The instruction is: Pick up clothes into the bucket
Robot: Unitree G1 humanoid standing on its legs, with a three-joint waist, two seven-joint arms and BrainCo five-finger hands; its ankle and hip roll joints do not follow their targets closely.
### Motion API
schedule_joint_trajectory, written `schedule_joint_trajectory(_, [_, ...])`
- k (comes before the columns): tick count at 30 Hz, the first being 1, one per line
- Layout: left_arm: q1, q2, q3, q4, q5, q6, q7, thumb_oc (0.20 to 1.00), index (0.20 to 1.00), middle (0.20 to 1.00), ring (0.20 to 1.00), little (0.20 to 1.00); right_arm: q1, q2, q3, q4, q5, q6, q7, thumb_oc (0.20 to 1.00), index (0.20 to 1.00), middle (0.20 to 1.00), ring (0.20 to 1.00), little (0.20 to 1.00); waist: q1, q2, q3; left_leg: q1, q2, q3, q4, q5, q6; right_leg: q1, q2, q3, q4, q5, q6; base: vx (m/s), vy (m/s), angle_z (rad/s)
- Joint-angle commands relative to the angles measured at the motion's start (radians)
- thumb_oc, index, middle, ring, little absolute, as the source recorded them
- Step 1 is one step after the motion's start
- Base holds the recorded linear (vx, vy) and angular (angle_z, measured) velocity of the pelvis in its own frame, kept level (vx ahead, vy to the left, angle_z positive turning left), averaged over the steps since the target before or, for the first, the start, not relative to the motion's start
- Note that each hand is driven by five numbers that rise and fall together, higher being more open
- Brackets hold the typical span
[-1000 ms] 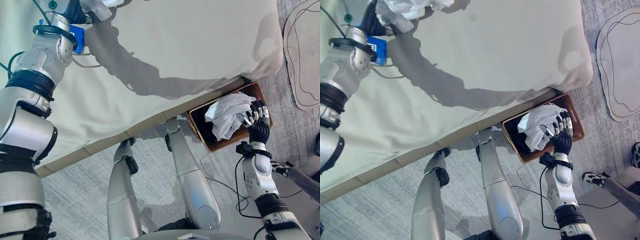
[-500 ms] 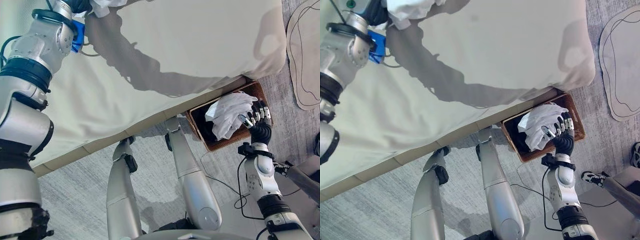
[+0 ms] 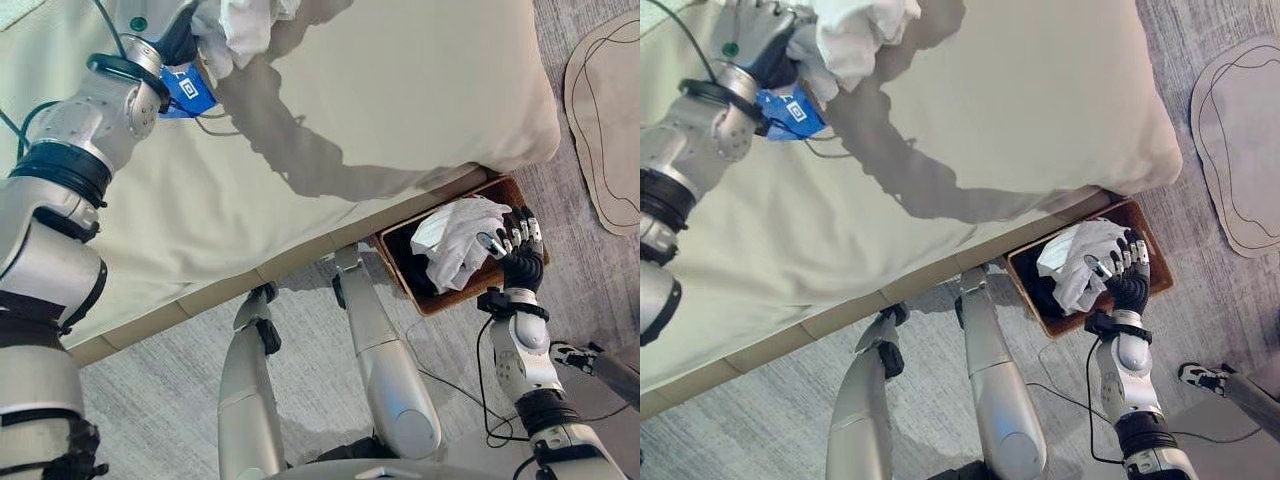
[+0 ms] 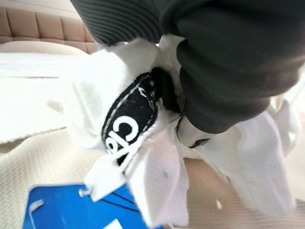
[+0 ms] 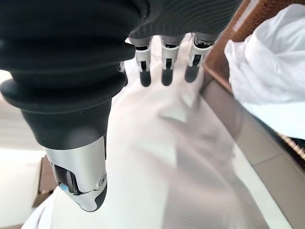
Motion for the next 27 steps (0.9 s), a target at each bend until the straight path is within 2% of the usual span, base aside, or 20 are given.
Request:
schedule_joint_trajectory(1, [0.044, 0.015, 0.124, -0.032, 0.016, -0.014, 0.020, 0.200, 0.200, 0.200, 0.200, 0.200, 0.047, -0.033, -0.057, -0.014, 0.012, -0.029, -0.004, 1.000, 1.000, 1.000, 1.000, 1.000, -0.016, -0.004, -0.043, 0.144, -0.013, -0.022, 0.146, -0.227, 0.019, 0.068, -0.008, -0.070, -0.150, 0.116, 0.030, 0.00, 0.000, 0.00])
schedule_joint_trajectory(9, [0.195, -0.024, 0.219, -0.120, 0.016, -0.033, 0.005, 0.200, 0.200, 0.200, 0.200, 0.200, 0.059, -0.026, -0.072, 0.006, 0.001, -0.011, -0.011, 1.000, 1.000, 1.000, 1.000, 1.000, 0.015, -0.011, -0.068, 0.265, -0.015, -0.036, 0.106, -0.221, 0.015, 0.209, -0.030, -0.086, -0.178, 0.107, 0.031, 0.01, 0.012, 0.02])
schedule_joint_trajectory(10, [0.255, -0.035, 0.251, -0.177, 0.017, -0.042, -0.004, 0.200, 0.200, 0.200, 0.200, 0.200, 0.061, -0.027, -0.081, 0.006, -0.011, -0.004, -0.017, 1.000, 1.000, 1.000, 1.000, 1.000, 0.030, -0.011, -0.079, 0.310, -0.016, -0.042, 0.083, -0.215, 0.014, 0.260, -0.040, -0.095, -0.190, 0.104, 0.033, 0.03, 0.009, 0.06])
schedule_joint_trajectory(17, [0.445, -0.060, 0.382, -0.357, -0.021, -0.079, -0.026, 0.200, 0.200, 0.200, 0.200, 0.200, 0.054, -0.035, -0.097, -0.043, -0.069, 0.008, -0.032, 1.000, 1.000, 1.000, 1.000, 1.000, 0.066, -0.016, -0.103, 0.442, -0.034, -0.062, 0.004, -0.186, 0.017, 0.409, -0.065, -0.121, -0.244, 0.109, 0.038, 0.04, 0.038, 0.10])
schedule_joint_trajectory(18, [0.510, -0.076, 0.417, -0.401, -0.028, -0.094, -0.030, 0.200, 0.200, 0.200, 0.200, 0.200, 0.045, -0.061, -0.092, -0.088, -0.165, 0.021, -0.056, 1.000, 1.000, 1.000, 1.000, 1.000, 0.085, -0.012, -0.114, 0.493, -0.033, -0.064, -0.026, -0.190, 0.020, 0.462, -0.063, -0.125, -0.262, 0.106, 0.040, 0.03, 0.039, 0.06])
schedule_joint_trajectory(19, [0.513, -0.074, 0.420, -0.403, -0.027, -0.093, -0.030, 0.200, 0.200, 0.200, 0.200, 0.200, 0.045, -0.061, -0.091, -0.090, -0.166, 0.022, -0.058, 1.000, 1.000, 1.000, 1.000, 1.000, 0.082, -0.015, -0.114, 0.493, -0.037, -0.064, -0.031, -0.182, 0.020, 0.463, -0.067, -0.124, -0.267, 0.112, 0.040, 0.05, 0.064, 0.08])
schedule_joint_trajectory(21, [0.597, -0.091, 0.461, -0.487, -0.059, -0.124, -0.057, 0.200, 0.200, 0.200, 0.200, 0.200, 0.020, -0.100, -0.066, -0.148, -0.284, 0.044, -0.071, 1.000, 1.000, 1.000, 1.000, 1.000, 0.103, -0.017, -0.142, 0.545, -0.046, -0.069, -0.067, -0.173, 0.024, 0.526, -0.074, -0.133, -0.298, 0.117, 0.044, 0.04, 0.062, 0.09])
schedule_joint_trajectory(23, [0.627, -0.095, 0.482, -0.516, -0.068, -0.132, -0.066, 0.200, 0.200, 0.200, 0.200, 0.200, 0.018, -0.107, -0.051, -0.168, -0.309, 0.054, -0.070, 1.000, 1.000, 1.000, 1.000, 1.000, 0.107, -0.018, -0.151, 0.569, -0.049, -0.067, -0.085, -0.167, 0.026, 0.549, -0.074, -0.135, -0.309, 0.119, 0.044, 0.05, 0.057, 0.07])
schedule_joint_trajectory(24, [0.682, -0.132, 0.505, -0.561, -0.102, -0.153, -0.081, 0.200, 0.200, 0.200, 0.200, 0.200, -0.003, -0.115, -0.023, -0.182, -0.350, 0.072, -0.057, 1.000, 1.000, 1.000, 1.000, 1.000, 0.127, -0.017, -0.175, 0.599, -0.049, -0.075, -0.112, -0.154, 0.028, 0.584, -0.077, -0.142, -0.325, 0.121, 0.046, 0.06, 0.049, 0.03])
schedule_joint_trajectory(27, [0.752, -0.155, 0.533, -0.610, -0.120, -0.167, -0.107, 0.200, 0.200, 0.200, 0.200, 0.200, -0.018, -0.121, 0.012, -0.184, -0.419, 0.099, -0.048, 1.000, 1.000, 1.000, 1.000, 1.000, 0.142, -0.015, -0.210, 0.652, -0.047, -0.077, -0.164, -0.135, 0.029, 0.634, -0.078, -0.148, -0.351, 0.124, 0.049, 0.06, 0.058, -0.01])
